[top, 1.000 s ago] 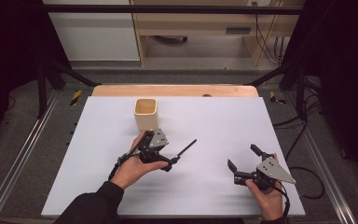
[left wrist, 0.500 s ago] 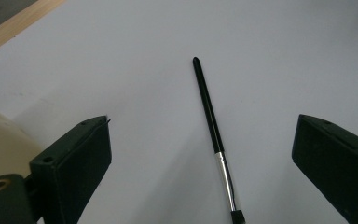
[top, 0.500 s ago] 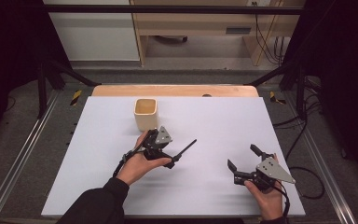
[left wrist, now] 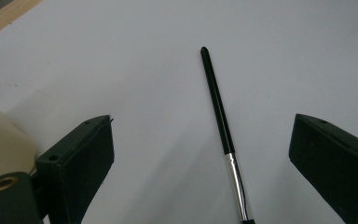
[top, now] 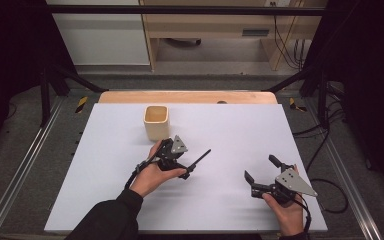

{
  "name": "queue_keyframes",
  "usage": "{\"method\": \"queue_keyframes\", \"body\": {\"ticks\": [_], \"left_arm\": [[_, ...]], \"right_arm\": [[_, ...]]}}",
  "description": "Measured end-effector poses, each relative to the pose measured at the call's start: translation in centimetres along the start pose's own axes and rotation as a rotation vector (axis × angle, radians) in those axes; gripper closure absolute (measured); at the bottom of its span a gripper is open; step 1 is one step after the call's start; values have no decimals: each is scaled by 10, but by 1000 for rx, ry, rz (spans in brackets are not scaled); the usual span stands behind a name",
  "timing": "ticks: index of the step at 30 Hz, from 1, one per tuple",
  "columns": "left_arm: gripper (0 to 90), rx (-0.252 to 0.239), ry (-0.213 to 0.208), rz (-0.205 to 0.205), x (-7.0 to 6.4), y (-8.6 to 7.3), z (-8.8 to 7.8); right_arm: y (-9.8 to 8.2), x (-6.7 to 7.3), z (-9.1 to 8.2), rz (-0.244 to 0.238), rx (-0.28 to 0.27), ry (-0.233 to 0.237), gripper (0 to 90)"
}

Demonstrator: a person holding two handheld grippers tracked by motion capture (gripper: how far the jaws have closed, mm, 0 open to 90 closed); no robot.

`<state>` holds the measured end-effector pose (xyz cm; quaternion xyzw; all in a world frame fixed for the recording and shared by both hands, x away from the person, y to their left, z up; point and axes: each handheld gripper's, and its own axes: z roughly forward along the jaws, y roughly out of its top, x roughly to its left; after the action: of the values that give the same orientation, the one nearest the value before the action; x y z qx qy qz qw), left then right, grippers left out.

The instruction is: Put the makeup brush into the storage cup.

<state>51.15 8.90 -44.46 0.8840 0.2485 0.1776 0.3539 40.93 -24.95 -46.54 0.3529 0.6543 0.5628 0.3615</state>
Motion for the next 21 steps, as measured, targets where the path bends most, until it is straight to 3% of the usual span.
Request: {"method": "queue_keyframes", "body": {"ticks": [15, 21], "left_arm": [[88, 39, 17, -13, -1, -3, 14], [149, 54, 13, -5, -3, -2, 15]], "right_arm": [[0, 0, 0, 4, 7, 0, 22], [0, 0, 0, 2, 9, 0, 25]]}}
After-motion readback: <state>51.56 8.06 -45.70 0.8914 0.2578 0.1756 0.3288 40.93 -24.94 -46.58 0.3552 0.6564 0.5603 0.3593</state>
